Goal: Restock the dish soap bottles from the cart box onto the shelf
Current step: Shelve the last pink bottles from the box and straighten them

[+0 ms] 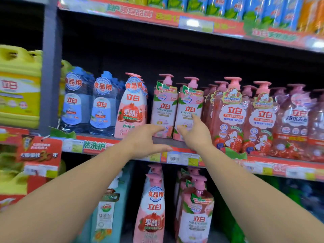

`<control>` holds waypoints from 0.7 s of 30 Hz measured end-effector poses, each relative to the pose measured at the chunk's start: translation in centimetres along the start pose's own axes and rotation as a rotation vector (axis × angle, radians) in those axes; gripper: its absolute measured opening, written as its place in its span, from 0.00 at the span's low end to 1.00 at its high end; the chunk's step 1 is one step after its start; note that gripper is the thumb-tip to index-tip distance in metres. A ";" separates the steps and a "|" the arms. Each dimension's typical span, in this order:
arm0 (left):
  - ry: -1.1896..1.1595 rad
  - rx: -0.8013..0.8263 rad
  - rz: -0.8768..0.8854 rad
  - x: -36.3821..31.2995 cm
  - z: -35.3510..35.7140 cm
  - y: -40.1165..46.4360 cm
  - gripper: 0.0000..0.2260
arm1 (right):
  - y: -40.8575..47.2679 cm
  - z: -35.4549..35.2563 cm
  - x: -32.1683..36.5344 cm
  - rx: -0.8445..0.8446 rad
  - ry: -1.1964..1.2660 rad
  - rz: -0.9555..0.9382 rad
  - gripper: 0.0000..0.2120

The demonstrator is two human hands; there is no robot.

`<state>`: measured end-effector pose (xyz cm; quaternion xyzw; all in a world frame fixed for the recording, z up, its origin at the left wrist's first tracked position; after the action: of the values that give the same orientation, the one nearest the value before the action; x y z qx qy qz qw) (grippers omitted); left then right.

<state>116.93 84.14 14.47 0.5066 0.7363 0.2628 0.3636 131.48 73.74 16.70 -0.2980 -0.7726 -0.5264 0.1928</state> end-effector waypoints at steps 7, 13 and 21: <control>0.067 -0.326 -0.142 9.9 -11.7 -14.0 0.24 | -14.3 6.2 12.4 0.091 0.066 -0.313 0.24; 0.444 -0.108 -0.560 23.1 -23.6 -30.4 0.32 | -30.3 18.3 26.5 0.464 0.117 -0.461 0.26; 0.772 -0.036 -1.025 34.7 -41.7 -54.0 0.30 | -54.3 31.9 43.8 0.920 0.270 -0.635 0.27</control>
<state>45.86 97.04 -10.77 -0.0471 0.9584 0.2315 0.1604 63.15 100.03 -6.31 0.1330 -0.9422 -0.2016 0.2321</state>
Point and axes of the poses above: each hand's wrist, its own y-axis towards the middle knuckle, its own z-axis out of the palm, x = y × z, the point moved 4 cm from there along y, towards the middle knuckle, and after that the axes turned 15 degrees about -x, right-handed, at the moved point
